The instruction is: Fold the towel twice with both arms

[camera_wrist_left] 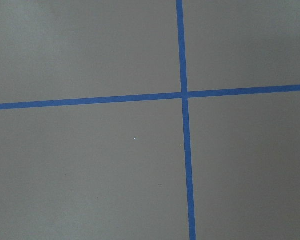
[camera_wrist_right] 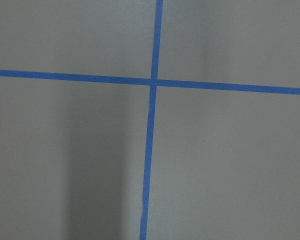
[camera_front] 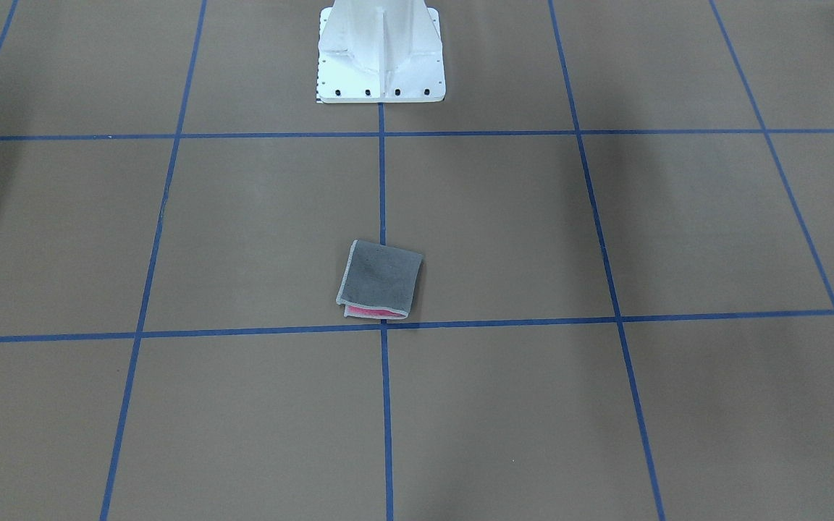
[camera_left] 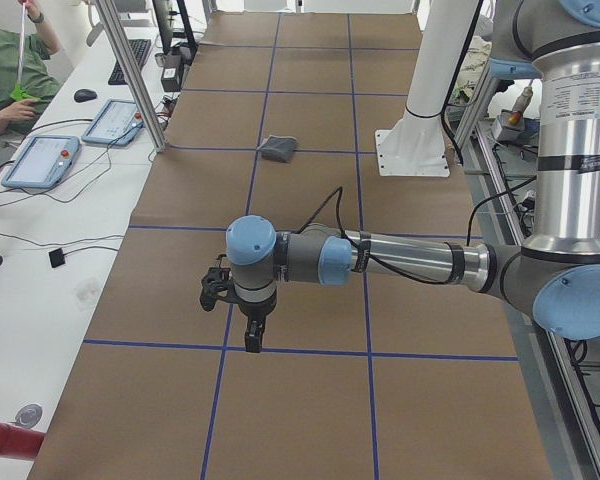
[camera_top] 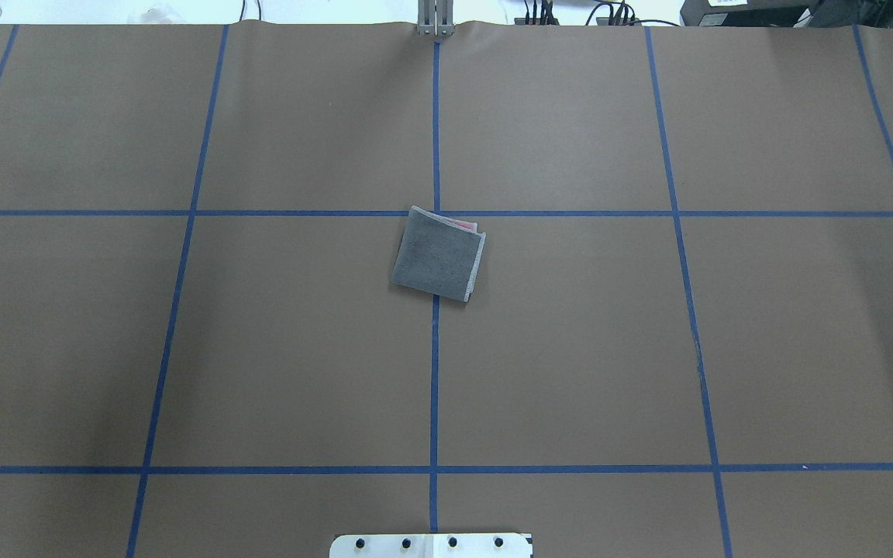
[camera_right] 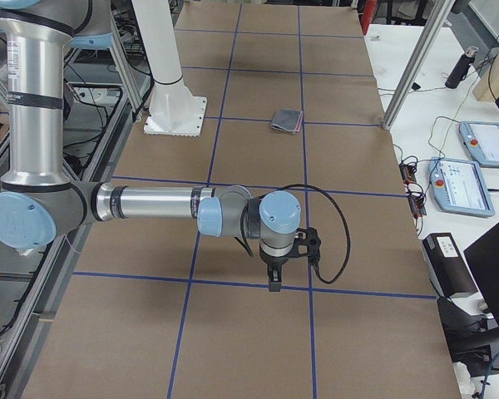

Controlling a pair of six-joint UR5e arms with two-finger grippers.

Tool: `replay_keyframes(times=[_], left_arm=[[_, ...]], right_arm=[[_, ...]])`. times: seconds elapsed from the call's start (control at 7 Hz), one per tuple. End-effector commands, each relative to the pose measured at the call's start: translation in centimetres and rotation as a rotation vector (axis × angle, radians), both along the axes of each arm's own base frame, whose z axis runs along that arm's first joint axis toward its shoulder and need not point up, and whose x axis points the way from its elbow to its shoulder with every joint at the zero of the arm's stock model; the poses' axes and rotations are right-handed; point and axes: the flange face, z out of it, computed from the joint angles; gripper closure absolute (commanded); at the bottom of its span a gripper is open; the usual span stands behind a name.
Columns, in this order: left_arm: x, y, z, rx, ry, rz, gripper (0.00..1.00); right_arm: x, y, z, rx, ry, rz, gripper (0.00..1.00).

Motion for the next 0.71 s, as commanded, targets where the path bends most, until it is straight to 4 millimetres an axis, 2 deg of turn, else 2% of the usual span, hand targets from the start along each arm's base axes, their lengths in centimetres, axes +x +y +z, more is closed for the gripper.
replay_keyframes(times=[0.0,0.57], left_arm=[[0.0,-0.01,0.07,0.001,0.0,0.001,0.0],[0.94,-0.06,0.3,-0.003,0.0,0.022,0.0]], right_arm=[[-0.02,-0.02,-0.07,0.002,0.0,0.0,0.0],[-0.02,-0.09,-0.14,0.004,0.0,0.0,0.0]])
